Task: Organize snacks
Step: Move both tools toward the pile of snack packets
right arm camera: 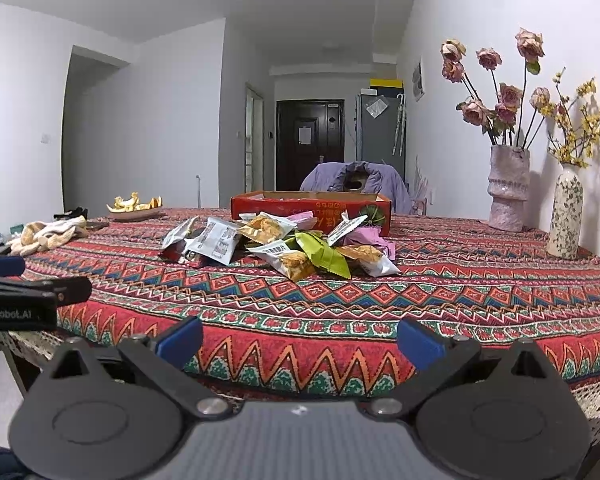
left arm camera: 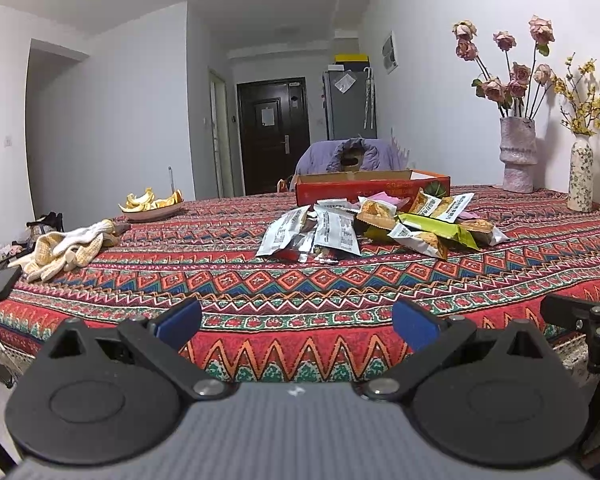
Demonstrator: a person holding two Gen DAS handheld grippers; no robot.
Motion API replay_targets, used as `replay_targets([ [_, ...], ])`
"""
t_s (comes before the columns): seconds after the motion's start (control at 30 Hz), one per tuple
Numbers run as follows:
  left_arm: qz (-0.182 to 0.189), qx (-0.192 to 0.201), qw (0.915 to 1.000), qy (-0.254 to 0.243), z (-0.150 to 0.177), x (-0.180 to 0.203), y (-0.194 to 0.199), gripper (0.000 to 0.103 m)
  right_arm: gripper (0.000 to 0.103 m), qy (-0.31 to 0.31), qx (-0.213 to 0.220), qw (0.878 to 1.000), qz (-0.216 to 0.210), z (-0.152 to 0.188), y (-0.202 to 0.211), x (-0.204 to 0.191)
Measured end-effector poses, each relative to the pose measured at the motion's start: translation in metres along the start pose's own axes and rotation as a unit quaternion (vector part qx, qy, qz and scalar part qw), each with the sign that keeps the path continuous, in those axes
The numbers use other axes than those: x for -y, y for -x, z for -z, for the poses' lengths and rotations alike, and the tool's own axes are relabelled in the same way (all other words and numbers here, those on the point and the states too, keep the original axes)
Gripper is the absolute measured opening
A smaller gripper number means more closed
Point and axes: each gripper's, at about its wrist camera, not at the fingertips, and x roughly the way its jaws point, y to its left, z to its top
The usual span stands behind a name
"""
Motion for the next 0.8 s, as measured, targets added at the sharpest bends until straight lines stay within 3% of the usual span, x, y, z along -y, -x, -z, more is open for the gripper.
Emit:
replay_targets([
  [0.2, 0.026, -0.039, 0.9982, 0.037, -0.001, -0.012, -0.034, 0.103, 0.103, 0.008, 0.012, 1.000, -0.003, -0.005, -0.023, 0.005],
  [0.37, 0.009, -0.029, 0.9994, 0.017, -0.014, -0.014, -0.057, 0.103, 0.103, 0.006, -0.014, 1.000, -0.007, -0.019, -0.053, 0.010],
  [0.5, 0.016, -0.042, 0.9989, 0.011, -0.029, -0.015, -0.082, 0.103, 0.103, 0.015, -0.031, 0.999, 0.000, -0.033, -0.077, 0.008],
  [0.67, 0.003, -0.055, 0.9985, -0.008, -0.053, -0.022, -0.120, 0.103, 0.102, 0.004, -0.040, 0.998, -0.045, -0.055, -0.109, 0.013],
  [0.8, 0.036, -0.070, 0.9968, -0.007, -0.073, -0.034, -0.156, 0.103, 0.103, -0.007, -0.053, 0.996, -0.073, -0.079, -0.143, 0.018],
])
